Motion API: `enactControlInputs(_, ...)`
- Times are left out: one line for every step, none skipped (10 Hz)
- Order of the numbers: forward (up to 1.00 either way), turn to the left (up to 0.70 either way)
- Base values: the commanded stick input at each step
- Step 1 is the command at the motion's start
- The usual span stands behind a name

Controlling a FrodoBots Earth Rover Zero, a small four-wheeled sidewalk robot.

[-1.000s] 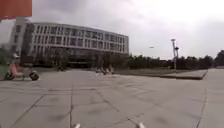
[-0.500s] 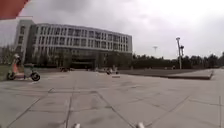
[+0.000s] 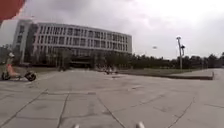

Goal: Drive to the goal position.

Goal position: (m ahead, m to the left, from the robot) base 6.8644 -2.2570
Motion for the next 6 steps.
enactControlInputs(0.50,0.00)
enactControlInputs(0.50,0.00)
enactControlInputs(0.50,0.00)
enactControlInputs(0.50,0.00)
enactControlInputs(0.50,0.00)
enactControlInputs(0.50,0.00)
